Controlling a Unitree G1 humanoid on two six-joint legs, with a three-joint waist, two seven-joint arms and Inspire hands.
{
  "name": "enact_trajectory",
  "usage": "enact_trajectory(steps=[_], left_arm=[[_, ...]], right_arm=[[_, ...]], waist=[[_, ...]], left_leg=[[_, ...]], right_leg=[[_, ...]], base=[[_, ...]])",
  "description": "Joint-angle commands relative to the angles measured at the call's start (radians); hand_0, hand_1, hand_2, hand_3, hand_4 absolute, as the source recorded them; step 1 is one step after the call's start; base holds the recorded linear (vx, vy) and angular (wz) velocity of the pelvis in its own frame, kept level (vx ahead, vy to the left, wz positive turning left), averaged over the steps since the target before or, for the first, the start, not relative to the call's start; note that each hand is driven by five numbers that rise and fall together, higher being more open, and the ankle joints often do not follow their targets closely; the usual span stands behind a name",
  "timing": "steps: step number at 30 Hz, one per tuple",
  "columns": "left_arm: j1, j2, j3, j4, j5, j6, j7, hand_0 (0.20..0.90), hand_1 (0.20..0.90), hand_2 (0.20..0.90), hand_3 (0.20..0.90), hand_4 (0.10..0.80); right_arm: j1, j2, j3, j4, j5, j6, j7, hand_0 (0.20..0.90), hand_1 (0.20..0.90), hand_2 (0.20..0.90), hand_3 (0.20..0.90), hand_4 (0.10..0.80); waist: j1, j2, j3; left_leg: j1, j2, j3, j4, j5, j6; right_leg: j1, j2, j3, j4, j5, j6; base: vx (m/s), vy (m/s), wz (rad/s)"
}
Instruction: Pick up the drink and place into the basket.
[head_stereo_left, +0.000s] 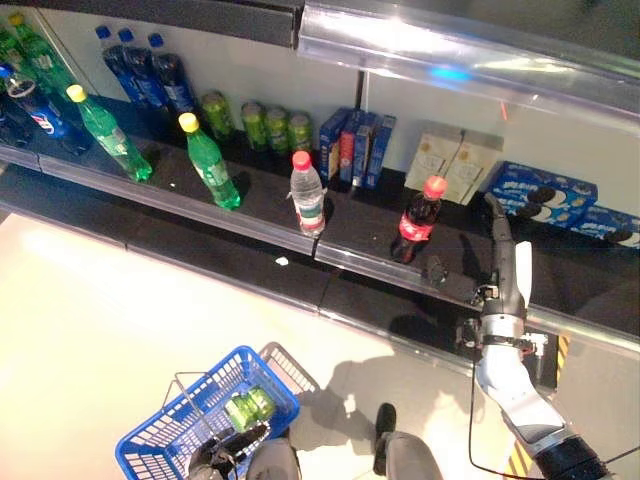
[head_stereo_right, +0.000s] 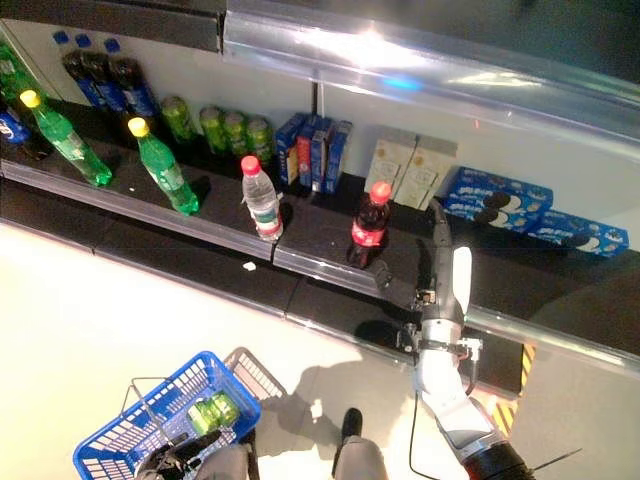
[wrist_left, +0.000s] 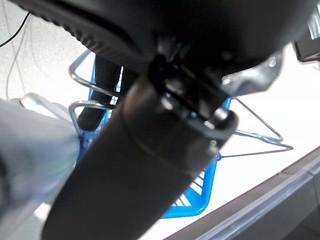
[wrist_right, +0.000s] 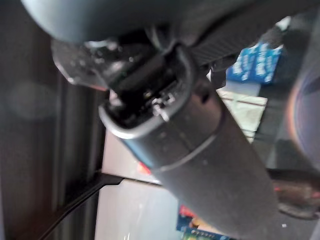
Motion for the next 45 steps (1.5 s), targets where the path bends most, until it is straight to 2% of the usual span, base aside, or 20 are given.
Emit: enact_trajectory(steps=[1, 13, 24, 28, 37, 45], left_arm=[[0.032, 0.012, -0.048, -0.018, -0.027, -0.045, 0.011, 0.300, 0.300, 0.300, 0.200, 0.100], [-0.005, 0.016, -0.087, -0.106, -0.073, -0.030, 0.025, 0.300, 0.300, 0.300, 0.200, 0.100], [-0.024, 0.026, -0.118, -0.213, -0.075, 0.016, 0.048, 0.300, 0.300, 0.300, 0.200, 0.100], [-0.029, 0.025, -0.120, -0.241, -0.080, 0.017, 0.051, 0.300, 0.300, 0.300, 0.200, 0.100], [-0.005, 0.039, -0.124, -0.276, -0.092, 0.019, 0.008, 0.300, 0.300, 0.300, 0.200, 0.100], [0.003, 0.038, -0.147, -0.331, -0.124, 0.008, -0.024, 0.300, 0.300, 0.300, 0.200, 0.100]], right_arm=[[-0.129, -0.005, -0.032, -0.072, 0.003, -0.099, -0.075, 0.900, 0.900, 0.900, 0.900, 0.800], [-0.280, -0.007, -0.045, -0.052, 0.036, -0.056, -0.070, 0.900, 0.900, 0.900, 0.900, 0.800], [-0.483, -0.011, -0.037, 0.031, 0.076, -0.024, -0.028, 0.900, 0.900, 0.900, 0.900, 0.800], [-0.523, -0.012, -0.049, 0.076, 0.080, -0.019, -0.042, 0.900, 0.900, 0.900, 0.900, 0.800], [-0.568, -0.023, -0.087, 0.202, 0.226, -0.038, -0.012, 0.900, 0.900, 0.900, 0.900, 0.800], [-0.633, -0.036, -0.113, 0.270, 0.248, -0.053, -0.006, 0.900, 0.900, 0.900, 0.900, 0.800]], waist=[[0.024, -0.015, 0.002], [0.033, 0.016, 0.100], [0.070, 0.047, 0.183], [0.080, 0.056, 0.199], [0.103, 0.070, 0.199], [0.118, 0.083, 0.199]], left_leg=[[-0.069, 0.022, -0.082, 0.143, -0.040, -0.007], [-0.164, 0.003, -0.105, 0.199, -0.007, -0.008], [-0.237, -0.014, -0.129, 0.238, 0.030, -0.005], [-0.253, -0.018, -0.134, 0.249, 0.039, -0.005], [-0.276, -0.027, -0.151, 0.259, 0.050, -0.004], [-0.293, -0.034, -0.154, 0.267, 0.049, 0.002]], right_leg=[[-0.051, -0.038, 0.016, 0.091, -0.018, -0.006], [-0.123, -0.047, 0.024, 0.137, -0.020, -0.020], [-0.174, -0.047, 0.022, 0.166, -0.021, -0.031], [-0.183, -0.051, 0.017, 0.175, -0.023, -0.034], [-0.193, -0.054, 0.008, 0.182, -0.025, -0.040], [-0.206, -0.057, 0.002, 0.189, -0.026, -0.042]], base=[[-0.064, 0.010, -0.05], [-0.037, 0.028, -0.01], [-0.006, 0.011, 0.01], [0.004, 0.016, 0.04], [0.033, -0.006, 0.07], [0.008, -0.003, 0.01]])
